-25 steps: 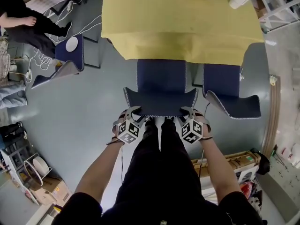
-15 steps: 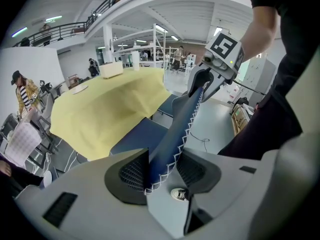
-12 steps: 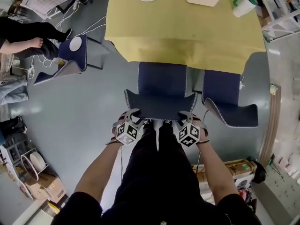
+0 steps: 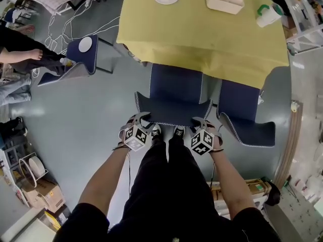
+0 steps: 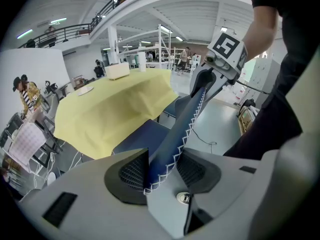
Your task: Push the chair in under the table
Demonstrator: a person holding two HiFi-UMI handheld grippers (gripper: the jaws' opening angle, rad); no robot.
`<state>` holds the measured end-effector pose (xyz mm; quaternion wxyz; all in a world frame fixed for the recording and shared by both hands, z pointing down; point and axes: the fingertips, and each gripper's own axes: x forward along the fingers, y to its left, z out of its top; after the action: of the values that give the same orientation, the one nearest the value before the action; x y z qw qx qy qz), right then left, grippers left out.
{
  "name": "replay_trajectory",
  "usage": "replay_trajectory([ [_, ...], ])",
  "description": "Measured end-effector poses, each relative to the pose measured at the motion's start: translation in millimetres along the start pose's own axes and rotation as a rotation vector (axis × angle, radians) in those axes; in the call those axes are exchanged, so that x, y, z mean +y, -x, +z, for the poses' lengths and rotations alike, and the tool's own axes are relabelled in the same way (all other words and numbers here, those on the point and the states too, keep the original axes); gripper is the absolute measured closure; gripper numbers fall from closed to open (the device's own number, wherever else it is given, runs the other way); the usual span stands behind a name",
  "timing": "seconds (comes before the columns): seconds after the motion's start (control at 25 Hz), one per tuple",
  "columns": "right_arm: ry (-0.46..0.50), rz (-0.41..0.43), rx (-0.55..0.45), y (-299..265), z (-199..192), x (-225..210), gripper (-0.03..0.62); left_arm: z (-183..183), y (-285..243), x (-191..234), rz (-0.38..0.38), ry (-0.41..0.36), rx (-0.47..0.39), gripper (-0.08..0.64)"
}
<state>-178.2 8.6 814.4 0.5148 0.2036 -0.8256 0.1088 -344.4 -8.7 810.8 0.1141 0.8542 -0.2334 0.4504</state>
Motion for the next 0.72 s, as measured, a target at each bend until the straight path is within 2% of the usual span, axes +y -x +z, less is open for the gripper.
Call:
replay_trajectory([
  [0.72,0.014,0.008,-0.010,-3,7,-20,0.462,11,-6,17,0.014,0.006,0.001,0.379],
])
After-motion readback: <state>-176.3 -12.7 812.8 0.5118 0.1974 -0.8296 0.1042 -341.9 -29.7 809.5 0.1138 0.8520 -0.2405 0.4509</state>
